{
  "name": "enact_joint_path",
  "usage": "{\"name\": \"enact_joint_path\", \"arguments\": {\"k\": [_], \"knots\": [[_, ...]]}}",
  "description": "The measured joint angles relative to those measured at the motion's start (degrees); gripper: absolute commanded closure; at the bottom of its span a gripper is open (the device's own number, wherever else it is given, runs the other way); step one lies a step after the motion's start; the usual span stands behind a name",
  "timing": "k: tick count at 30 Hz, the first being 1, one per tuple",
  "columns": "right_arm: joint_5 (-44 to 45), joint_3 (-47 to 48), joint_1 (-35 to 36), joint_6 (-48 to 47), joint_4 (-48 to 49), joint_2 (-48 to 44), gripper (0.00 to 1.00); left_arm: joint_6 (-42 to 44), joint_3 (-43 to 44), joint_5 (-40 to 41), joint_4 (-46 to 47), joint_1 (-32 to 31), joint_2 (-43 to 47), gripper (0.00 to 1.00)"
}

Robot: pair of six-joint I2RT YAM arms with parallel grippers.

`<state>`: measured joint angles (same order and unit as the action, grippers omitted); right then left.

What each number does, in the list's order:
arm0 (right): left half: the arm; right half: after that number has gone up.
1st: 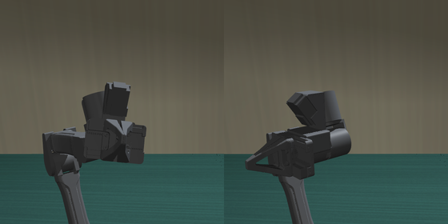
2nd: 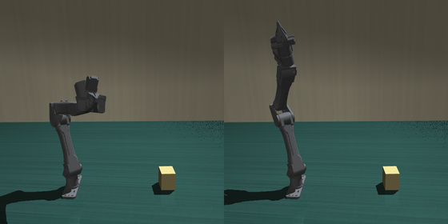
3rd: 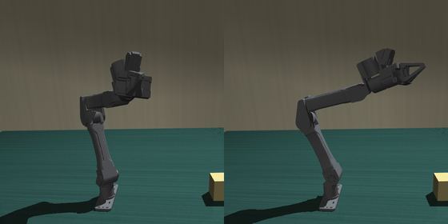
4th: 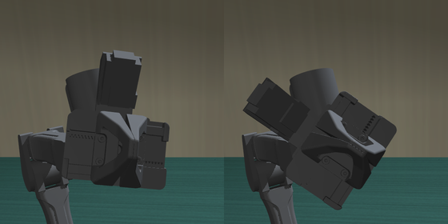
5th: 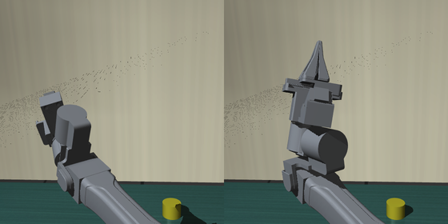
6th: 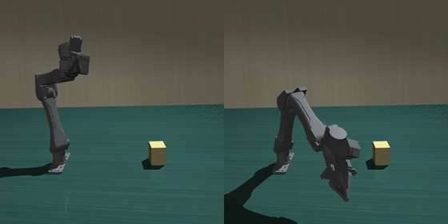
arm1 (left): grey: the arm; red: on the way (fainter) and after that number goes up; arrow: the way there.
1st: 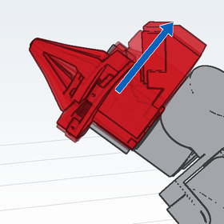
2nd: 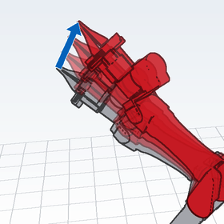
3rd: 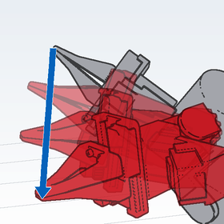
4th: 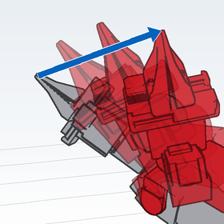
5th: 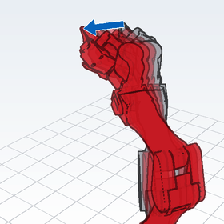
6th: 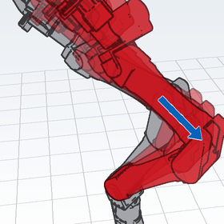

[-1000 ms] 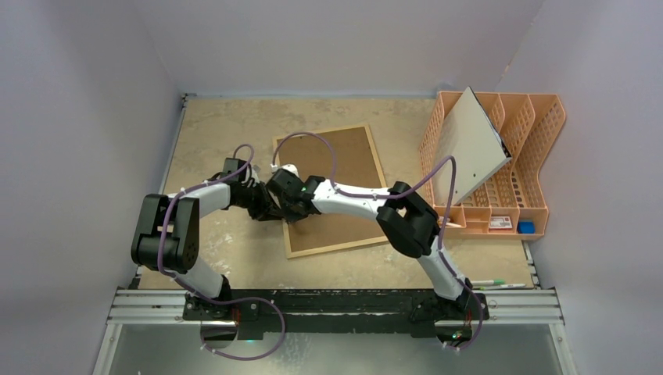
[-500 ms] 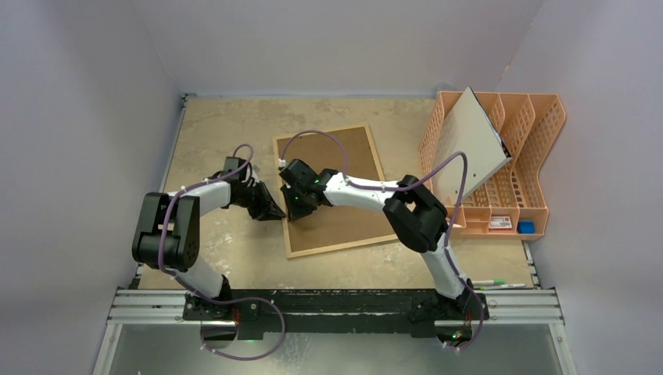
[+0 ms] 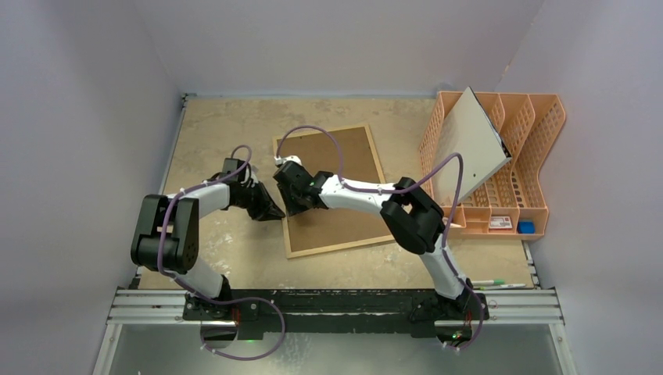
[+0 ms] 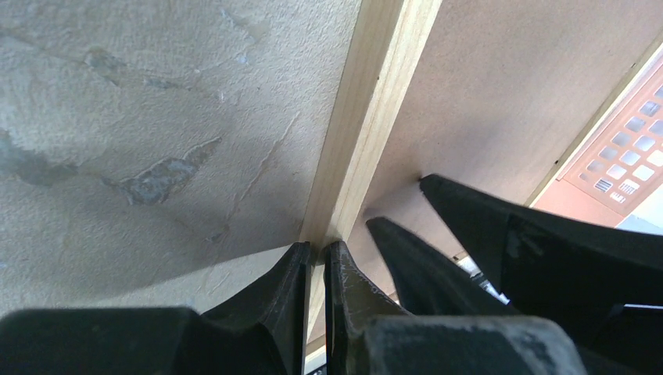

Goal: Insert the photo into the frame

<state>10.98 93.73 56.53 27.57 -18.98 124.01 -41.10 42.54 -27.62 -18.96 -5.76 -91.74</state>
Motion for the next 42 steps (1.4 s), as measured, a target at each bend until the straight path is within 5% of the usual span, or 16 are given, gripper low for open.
{"name": "enact_joint_path", "arguments": {"k": [9, 33, 42], "knots": [[2.38, -1.79, 0.48, -4.42, 2.71, -0.37, 0.46, -0.33, -0.61, -0.42, 0.87, 0.28, 0.28, 0.93], [-6.56, -11.63, 1.44, -11.61, 9.49, -6.27, 0.43, -0.24, -0.61, -2.58, 1.27, 1.27, -0.55, 0.92], [-5.29, -8.07, 2.03, -9.4, 7.15, -4.11, 0.45, 0.87, -0.61, -3.67, 1.4, 1.62, -0.79, 0.75]]}}
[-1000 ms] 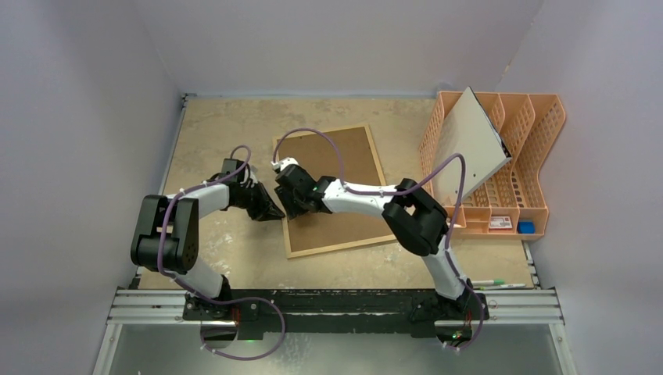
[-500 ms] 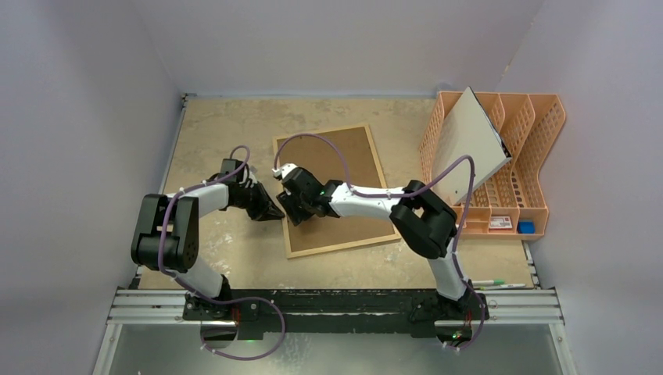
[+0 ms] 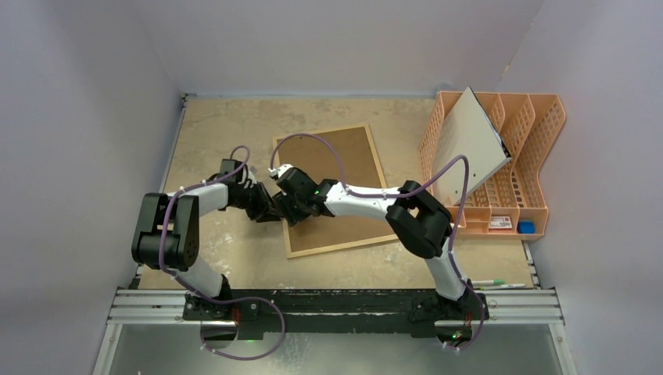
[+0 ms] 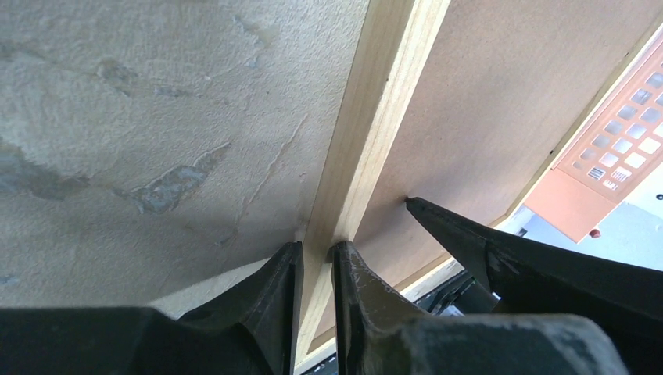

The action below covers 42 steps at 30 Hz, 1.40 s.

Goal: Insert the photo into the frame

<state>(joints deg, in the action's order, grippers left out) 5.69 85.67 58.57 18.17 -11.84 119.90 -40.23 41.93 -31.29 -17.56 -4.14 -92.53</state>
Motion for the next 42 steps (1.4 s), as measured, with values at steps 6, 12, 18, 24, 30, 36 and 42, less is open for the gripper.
{"name": "enact_joint_path", "arguments": {"k": [6, 12, 18, 24, 30, 36, 42], "knots": [[1.22, 1.33, 0.04, 2.1, -1.55, 0.74, 0.46, 1.05, 0.0, 0.57, -0.07, 0.02, 0.7, 0.63], [2.89, 1.33, 0.31, 3.28, -1.55, 0.85, 0.47, 1.86, 0.0, 2.14, 0.59, 0.66, 1.99, 0.61], [4.35, 0.46, 1.14, 2.97, -0.57, 0.74, 0.46, 1.86, 0.0, 2.75, 0.66, 0.76, 2.03, 0.62], [5.51, -0.52, 1.77, 2.1, 0.72, 0.46, 0.46, 1.84, 0.0, 3.43, 0.52, 1.53, 2.12, 0.63], [5.84, -2.69, 1.99, 1.22, 3.28, -0.35, 0.46, 1.86, 0.0, 4.02, 0.13, 3.02, 2.45, 0.62], [6.6, -5.55, 2.36, 0.15, 6.84, -1.4, 0.47, 1.86, 0.0, 4.04, 0.13, 3.5, 2.45, 0.63], [8.13, -7.58, 2.89, -0.83, 9.6, -2.12, 0.58, 1.88, 0.02, 4.0, 0.11, 3.5, 2.45, 0.62]]}}
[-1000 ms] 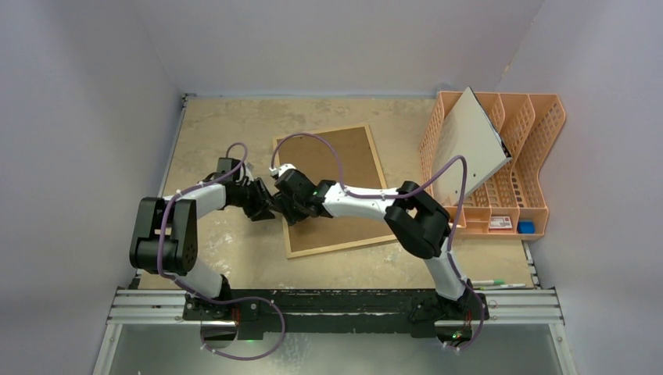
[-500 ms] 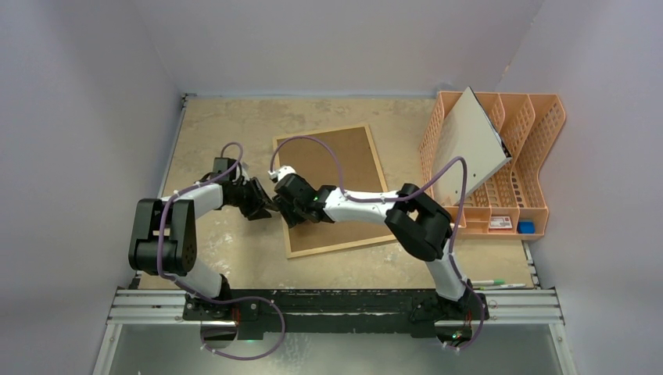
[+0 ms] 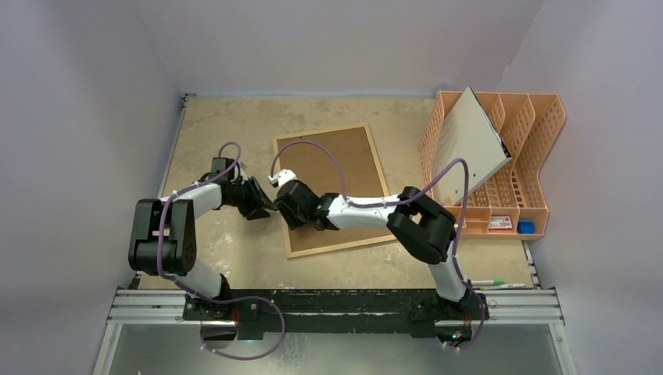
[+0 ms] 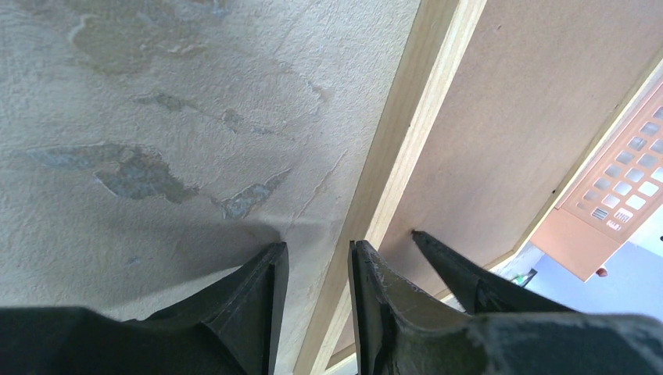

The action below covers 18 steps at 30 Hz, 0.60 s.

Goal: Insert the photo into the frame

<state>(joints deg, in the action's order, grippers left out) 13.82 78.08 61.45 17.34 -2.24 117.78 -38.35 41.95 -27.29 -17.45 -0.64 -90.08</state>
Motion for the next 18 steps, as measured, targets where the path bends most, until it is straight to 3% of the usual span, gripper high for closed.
{"name": "enact_joint_path", "arguments": {"k": [12, 18], "knots": [[9.55, 7.37, 1.81, -0.44, -7.23, 2.12, 0.66, 0.52, 0.85, 0.48, -0.85, 0.09, -0.17, 0.62], [10.69, 13.27, -1.97, 1.62, -9.9, 1.31, 0.5, 0.98, 1.68, 0.87, -1.16, 0.24, -0.63, 0.6]]}}
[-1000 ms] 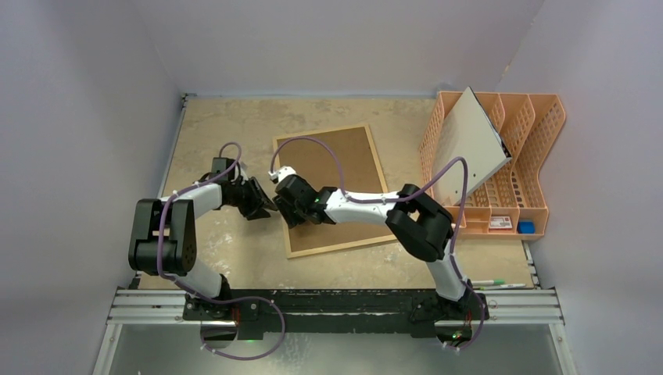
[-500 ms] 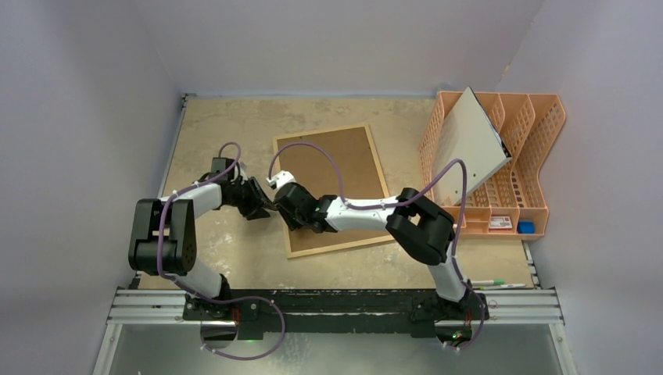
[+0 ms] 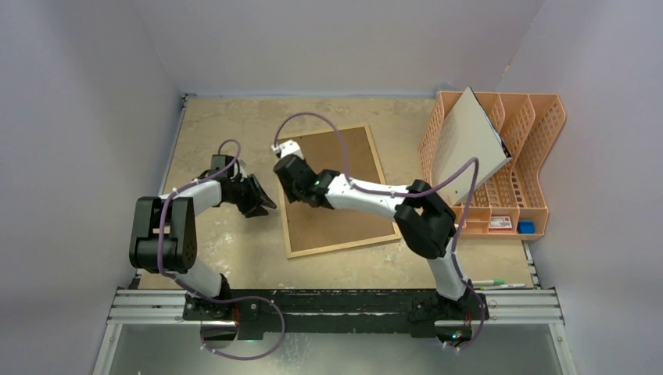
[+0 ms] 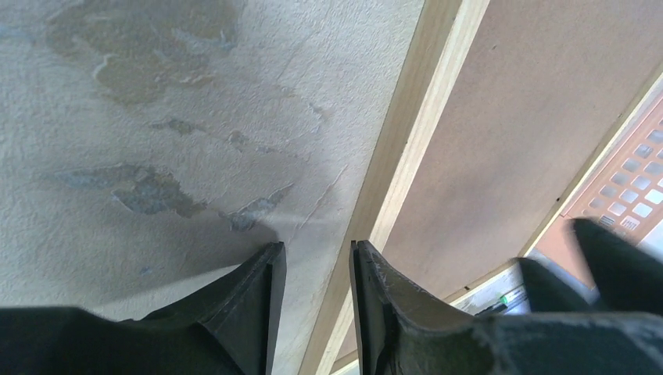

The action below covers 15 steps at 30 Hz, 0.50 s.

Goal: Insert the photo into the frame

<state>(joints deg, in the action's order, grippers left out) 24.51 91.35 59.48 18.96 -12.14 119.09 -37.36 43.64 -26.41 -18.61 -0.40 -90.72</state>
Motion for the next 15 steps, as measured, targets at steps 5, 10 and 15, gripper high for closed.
{"name": "enact_joint_path", "arguments": {"k": [5, 10, 15], "knots": [[-0.22, 1.44, -9.57, 4.07, -2.95, -4.09, 0.33, 0.13, 1.03, -1.2, 0.76, 0.02, -1.29, 0.53], [0.57, 1.44, -22.1, 9.68, -7.54, -6.91, 0.18, 0.52, 3.91, -2.97, 1.77, 0.0, -3.54, 0.32], [-0.07, -2.8, -31.69, 13.16, -10.49, -7.63, 0.14, 0.5, 7.78, -3.32, 4.26, -0.13, -6.6, 0.29]]}}
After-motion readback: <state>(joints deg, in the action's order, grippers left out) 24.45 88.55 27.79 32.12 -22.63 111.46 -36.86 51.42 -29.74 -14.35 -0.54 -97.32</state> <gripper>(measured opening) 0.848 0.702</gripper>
